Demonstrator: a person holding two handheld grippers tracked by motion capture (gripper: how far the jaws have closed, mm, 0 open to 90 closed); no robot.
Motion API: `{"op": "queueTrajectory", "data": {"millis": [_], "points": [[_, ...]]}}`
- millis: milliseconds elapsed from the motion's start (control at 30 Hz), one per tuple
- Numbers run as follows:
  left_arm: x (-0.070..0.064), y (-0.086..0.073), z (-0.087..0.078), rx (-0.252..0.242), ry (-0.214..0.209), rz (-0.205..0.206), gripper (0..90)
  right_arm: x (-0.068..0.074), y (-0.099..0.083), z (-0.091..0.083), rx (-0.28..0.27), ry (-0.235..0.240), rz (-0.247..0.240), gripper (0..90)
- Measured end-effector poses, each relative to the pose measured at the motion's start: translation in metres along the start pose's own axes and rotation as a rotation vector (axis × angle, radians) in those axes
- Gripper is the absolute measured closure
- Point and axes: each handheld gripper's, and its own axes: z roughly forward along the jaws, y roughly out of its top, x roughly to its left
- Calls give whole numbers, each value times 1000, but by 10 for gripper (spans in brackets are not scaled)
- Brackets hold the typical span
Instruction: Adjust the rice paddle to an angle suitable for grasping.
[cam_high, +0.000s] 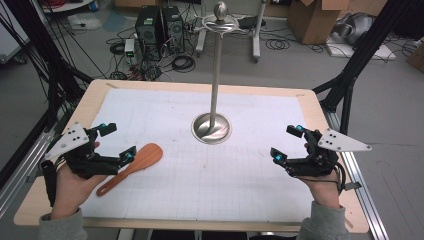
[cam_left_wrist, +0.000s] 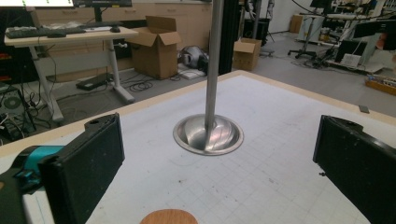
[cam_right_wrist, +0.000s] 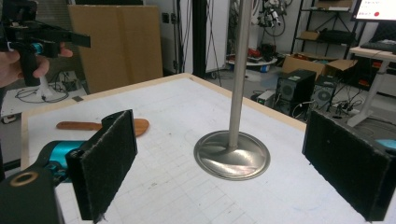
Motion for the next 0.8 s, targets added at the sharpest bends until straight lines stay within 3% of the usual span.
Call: {"op": "queueTrajectory", "data": {"millis": [233, 400, 500, 600, 700, 767, 800], "points": [[0, -2, 0, 14, -1, 17, 44, 0, 0, 0, 5, 1, 6, 87], [1, -4, 0, 40, -12, 43, 151, 0, 0, 1, 9, 2, 9, 87], [2, -6, 0, 58, -19, 38, 191, -1, -1, 2, 13, 2, 12, 87], [3, -8, -1, 82, -20, 38, 304, -2, -1, 3, 12, 4, 11, 87], [4, -11, -2, 104, -13, 34, 352, -2, 0, 5, 16, 7, 13, 87], [5, -13, -4, 117, -14, 33, 452, -2, 0, 7, 15, 12, 12, 87], [5, -13, -5, 124, -12, 35, 452, -2, 0, 7, 15, 12, 12, 87]]}}
